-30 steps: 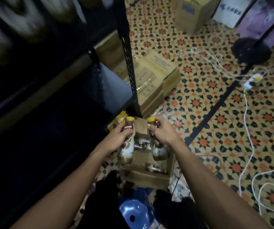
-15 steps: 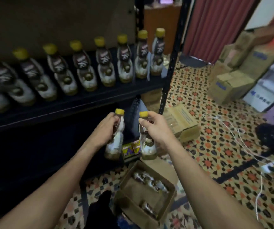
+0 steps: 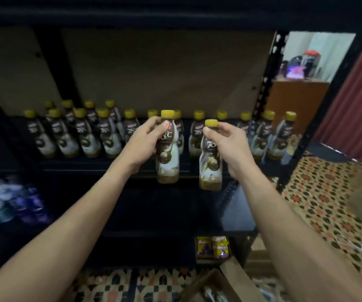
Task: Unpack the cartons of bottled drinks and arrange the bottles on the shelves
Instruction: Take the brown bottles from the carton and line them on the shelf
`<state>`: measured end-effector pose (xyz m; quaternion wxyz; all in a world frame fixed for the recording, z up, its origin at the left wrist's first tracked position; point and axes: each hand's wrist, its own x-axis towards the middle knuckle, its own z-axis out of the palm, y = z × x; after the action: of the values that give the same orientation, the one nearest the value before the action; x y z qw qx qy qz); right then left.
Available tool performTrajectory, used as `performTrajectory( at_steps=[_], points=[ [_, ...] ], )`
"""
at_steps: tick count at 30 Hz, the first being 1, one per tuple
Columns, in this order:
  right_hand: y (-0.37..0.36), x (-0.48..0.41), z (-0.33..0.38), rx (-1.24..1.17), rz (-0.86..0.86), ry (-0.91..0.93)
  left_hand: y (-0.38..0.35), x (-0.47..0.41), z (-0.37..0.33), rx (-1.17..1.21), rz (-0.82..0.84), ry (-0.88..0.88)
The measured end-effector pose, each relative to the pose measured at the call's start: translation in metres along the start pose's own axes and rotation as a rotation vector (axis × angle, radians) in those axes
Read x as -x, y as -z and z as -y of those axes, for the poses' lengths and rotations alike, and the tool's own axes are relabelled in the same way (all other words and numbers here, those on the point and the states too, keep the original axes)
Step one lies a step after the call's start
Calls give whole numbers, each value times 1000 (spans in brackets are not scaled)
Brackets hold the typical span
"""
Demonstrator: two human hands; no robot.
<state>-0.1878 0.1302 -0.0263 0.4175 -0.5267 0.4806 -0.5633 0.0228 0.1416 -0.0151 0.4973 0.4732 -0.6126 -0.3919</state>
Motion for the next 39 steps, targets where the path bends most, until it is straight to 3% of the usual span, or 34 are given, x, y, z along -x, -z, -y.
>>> performTrajectory(
  at_steps=[11, 16, 22, 27, 30, 39],
  points=[
    [-77, -80, 82, -197, 61, -5, 92, -68, -55, 48, -400, -149],
    [-97, -122, 99, -325, -30, -101, 118, -105, -57, 37, -432, -140],
    [-120, -167, 106, -281, -145, -101, 129, -152, -53, 7, -417, -75],
    [-135, -194, 89, -142, -80, -96, 138, -181, -34, -212, -286, -12],
    [-141, -206, 78, 21, -42, -123, 140, -189, -27, -511, -198, 6],
    [-149, -205, 59, 623, 279, -107, 143, -212, -10, -990, 150, 18]
  ],
)
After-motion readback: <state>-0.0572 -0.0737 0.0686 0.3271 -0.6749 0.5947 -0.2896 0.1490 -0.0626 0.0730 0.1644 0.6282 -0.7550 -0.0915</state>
